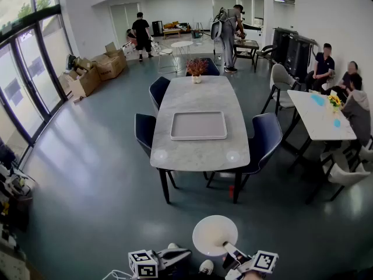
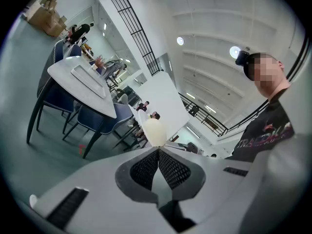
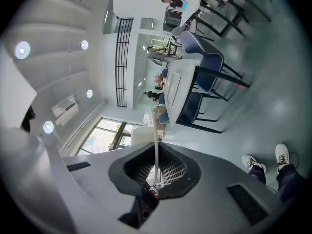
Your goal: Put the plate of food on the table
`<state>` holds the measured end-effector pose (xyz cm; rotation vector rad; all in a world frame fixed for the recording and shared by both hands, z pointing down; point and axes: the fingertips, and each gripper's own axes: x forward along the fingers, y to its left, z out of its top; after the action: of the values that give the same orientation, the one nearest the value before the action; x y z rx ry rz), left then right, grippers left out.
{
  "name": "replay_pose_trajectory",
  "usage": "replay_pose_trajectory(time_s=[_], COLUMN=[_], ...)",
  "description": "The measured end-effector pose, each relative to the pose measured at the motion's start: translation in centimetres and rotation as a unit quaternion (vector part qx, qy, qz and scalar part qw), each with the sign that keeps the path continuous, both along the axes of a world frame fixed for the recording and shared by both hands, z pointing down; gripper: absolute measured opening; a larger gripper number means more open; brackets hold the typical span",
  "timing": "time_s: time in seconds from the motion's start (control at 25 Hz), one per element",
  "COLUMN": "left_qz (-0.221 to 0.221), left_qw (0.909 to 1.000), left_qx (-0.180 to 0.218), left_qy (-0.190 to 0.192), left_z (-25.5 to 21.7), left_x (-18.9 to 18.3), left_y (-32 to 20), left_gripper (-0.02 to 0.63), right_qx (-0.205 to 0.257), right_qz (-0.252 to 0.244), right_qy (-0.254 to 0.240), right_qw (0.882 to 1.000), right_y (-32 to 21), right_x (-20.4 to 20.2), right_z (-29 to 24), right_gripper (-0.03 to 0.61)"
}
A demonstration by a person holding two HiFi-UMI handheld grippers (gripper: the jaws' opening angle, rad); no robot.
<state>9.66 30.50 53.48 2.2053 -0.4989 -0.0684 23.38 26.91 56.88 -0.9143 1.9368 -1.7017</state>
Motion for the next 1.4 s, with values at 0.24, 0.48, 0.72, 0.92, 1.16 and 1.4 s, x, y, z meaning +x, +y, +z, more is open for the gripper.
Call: replay_pose_trajectory(time_s=[0.24, 0.48, 0.72, 0.92, 1.16, 1.4], left_qz=[0.003, 0.003, 0.005, 0.01, 0.014, 0.018], left_qw=[1.0, 0.9999, 0.9999, 0.9999, 0.9999, 0.9998], left_qx=[0.004, 0.012, 0.008, 0.004, -0.003, -0.003], left_qy=[-0.002, -0.004, -0.006, -0.005, -0.005, -0.008], left_z=[0.2, 0.6, 0.1, 0.7, 0.5, 0.3], left_x=[-0.3, -0.4, 0.1, 0.4, 1.0, 1.7], left_y=[0.0, -0.2, -0.4, -0.6, -1.2, -1.7], left_gripper=[0.008, 0.008, 0.008, 0.008, 0.008, 0.008], right_qx=[-0.037, -0.016, -0.015, -0.06, -0.043, -0.026], right_qz=[0.008, 0.005, 0.013, 0.029, 0.03, 0.03], right_qy=[0.024, 0.014, 0.038, 0.019, 0.011, 0.021], right_qw=[0.999, 1.0, 0.999, 0.998, 0.999, 0.999], right_y=[0.4, -0.2, -0.5, -0.3, -0.9, -1.6], right_x=[0.3, 0.0, 1.4, 1.8, 2.4, 3.3], right_z=[1.4, 0.7, 1.2, 2.1, 1.7, 1.3], right_gripper=[0.023, 0.023, 0.025, 0.023, 0.023, 0.021])
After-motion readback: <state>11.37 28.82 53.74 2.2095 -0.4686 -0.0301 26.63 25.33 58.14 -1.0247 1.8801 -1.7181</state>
